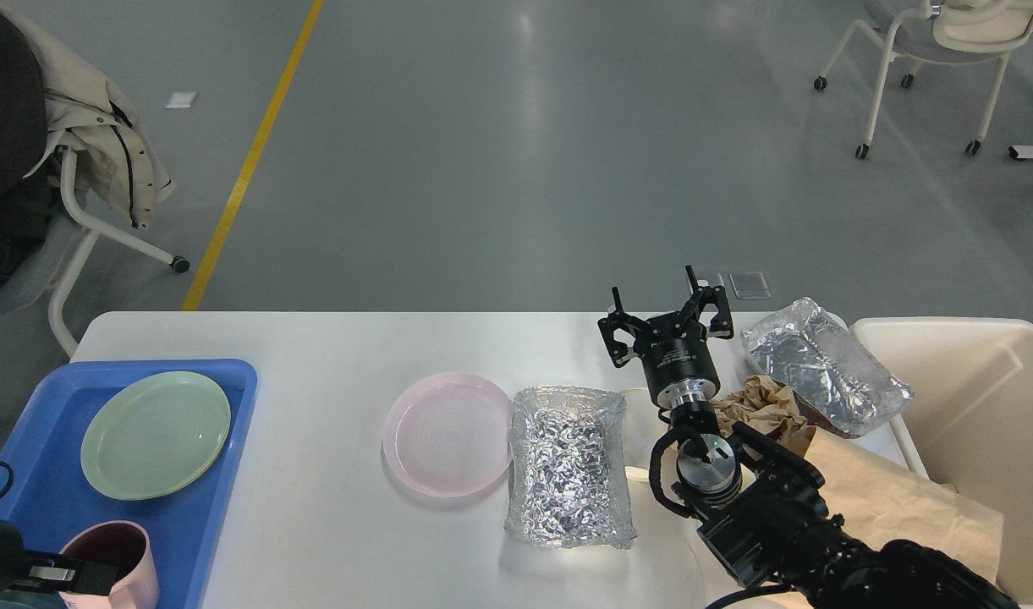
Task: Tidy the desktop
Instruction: 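Carry the pink cup onto the blue tray and release it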
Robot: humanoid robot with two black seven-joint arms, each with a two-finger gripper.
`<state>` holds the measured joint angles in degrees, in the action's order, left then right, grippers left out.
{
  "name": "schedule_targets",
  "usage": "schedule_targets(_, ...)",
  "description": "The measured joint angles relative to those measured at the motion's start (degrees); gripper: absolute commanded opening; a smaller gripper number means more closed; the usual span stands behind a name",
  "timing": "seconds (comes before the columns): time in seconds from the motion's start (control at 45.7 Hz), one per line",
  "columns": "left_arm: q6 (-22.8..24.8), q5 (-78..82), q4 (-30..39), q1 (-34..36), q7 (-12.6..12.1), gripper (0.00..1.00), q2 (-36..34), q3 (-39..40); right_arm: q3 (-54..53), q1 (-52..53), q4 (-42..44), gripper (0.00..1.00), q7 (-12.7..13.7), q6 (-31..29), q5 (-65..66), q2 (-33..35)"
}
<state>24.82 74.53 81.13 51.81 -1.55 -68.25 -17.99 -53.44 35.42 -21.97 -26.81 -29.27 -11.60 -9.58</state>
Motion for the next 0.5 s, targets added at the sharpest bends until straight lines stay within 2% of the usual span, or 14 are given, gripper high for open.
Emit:
schedule_targets(0.088, 0.0, -0.01, 0.06, -0.02, 0.63, 0.49, -0.09, 0.22, 0.0, 0.0, 0.0, 1.0, 0.0, 0.0, 0.0, 0.0)
schedule_targets(0.285, 0.56, -0.33, 0.25, 0.22, 2.47, 0.73, -0.58, 0.48, 0.0, 0.0, 0.0, 1.0, 0.0, 0.0, 0.0, 0.0)
schedule_targets(0.394, 0.9, -0.62, 0.48, 0.71, 3.85, 0.8, -0.99, 0.64, 0.0, 0.0, 0.0, 1.0, 0.0, 0.0, 0.0, 0.0)
schedule_targets(0.504, 2.31, -0.91, 0.84, 1.68, 5.42, 0.83, -1.8, 1.98, 0.0, 0.0, 0.0, 1.0, 0.0, 0.0, 0.0, 0.0)
